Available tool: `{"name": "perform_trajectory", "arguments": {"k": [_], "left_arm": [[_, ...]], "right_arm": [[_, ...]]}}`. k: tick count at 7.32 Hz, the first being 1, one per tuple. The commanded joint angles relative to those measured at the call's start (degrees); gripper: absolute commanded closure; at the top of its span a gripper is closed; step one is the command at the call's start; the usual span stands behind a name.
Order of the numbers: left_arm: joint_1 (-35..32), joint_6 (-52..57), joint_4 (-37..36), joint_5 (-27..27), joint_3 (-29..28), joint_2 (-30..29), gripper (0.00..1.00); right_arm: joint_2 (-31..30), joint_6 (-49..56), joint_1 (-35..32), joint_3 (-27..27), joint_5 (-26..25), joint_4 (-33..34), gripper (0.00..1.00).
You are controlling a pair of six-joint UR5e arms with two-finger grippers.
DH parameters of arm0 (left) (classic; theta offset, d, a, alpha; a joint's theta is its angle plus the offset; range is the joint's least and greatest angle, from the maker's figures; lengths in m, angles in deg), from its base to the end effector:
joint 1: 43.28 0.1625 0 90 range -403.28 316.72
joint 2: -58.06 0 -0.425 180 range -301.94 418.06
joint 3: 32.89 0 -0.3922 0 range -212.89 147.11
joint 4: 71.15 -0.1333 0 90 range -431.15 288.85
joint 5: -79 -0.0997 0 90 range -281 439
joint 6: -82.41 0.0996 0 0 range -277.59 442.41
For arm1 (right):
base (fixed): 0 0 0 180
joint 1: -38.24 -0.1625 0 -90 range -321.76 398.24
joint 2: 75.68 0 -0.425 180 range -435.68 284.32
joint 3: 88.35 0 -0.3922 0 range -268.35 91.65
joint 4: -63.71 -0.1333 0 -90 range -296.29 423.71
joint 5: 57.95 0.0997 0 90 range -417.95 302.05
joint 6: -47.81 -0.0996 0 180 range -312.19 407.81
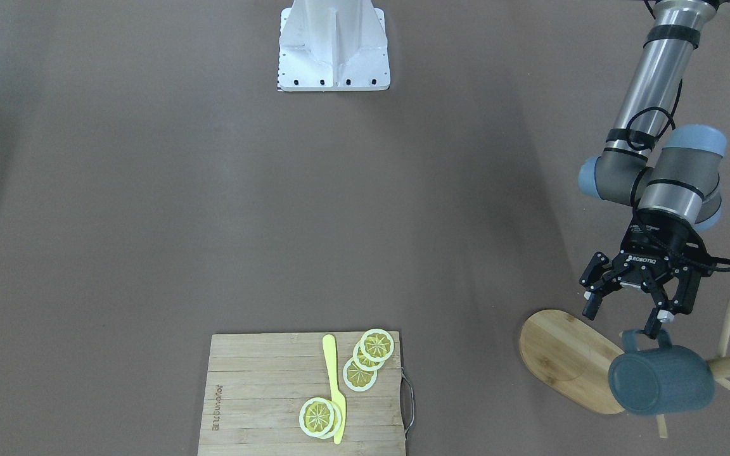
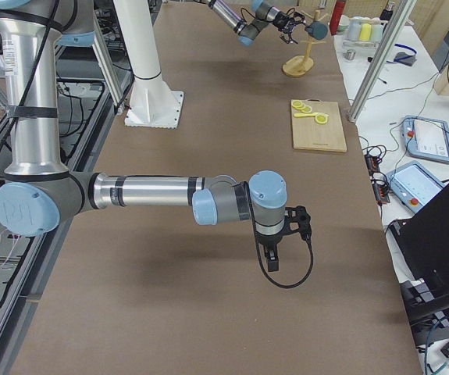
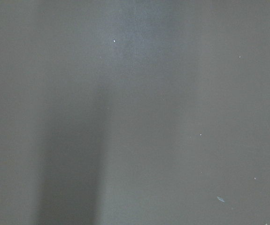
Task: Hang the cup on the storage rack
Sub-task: 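Open the left gripper and pull it back from the hanging mug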
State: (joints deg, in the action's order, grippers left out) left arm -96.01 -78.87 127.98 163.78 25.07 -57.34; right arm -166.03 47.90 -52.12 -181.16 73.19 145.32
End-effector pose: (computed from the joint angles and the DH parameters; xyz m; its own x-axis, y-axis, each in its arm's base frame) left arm 0.2786 -0.6012 0.4730 -0.8435 -0.4490 -0.2947 0.1476 0.3339 -0.9310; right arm 0.0709 -0.5008 0.6256 0.7539 -0.1207 0.6458 -0.0050 0.9819 0.1893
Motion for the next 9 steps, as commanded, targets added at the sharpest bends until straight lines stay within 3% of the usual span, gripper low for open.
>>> {"name": "perform_trajectory", "arguments": {"k": [1,3,4,6,7,9], "left_arm": [[0.18,1.66,3.08,0.21,3.81,2.71,0.01],[0.35,7.0,4.16,0.73,12.31,6.58,0.01],[2.1,20.26,3.81,6.13,16.97,8.16,0.01],[2.11,44.36,3.81,15.99,19.9,8.62,0.01],[2.2,62.83,3.54,17.86,20.17,10.62,0.01],[2.2,87.09,-0.92,18.66,20.18,12.83,0.01]], "right_arm": [[0.0,0.0,0.0,0.0,-0.01,-0.05,0.0],[0.0,0.09,0.0,0.0,-0.01,0.03,0.0],[-0.09,0.0,0.0,0.0,-0.01,0.03,0.0],[-0.09,0.0,0.0,0.09,-0.01,0.03,0.0],[-0.09,0.0,0.0,0.18,-0.01,0.03,0.0],[-0.18,0.0,0.0,0.35,-0.01,0.03,0.0]]}}
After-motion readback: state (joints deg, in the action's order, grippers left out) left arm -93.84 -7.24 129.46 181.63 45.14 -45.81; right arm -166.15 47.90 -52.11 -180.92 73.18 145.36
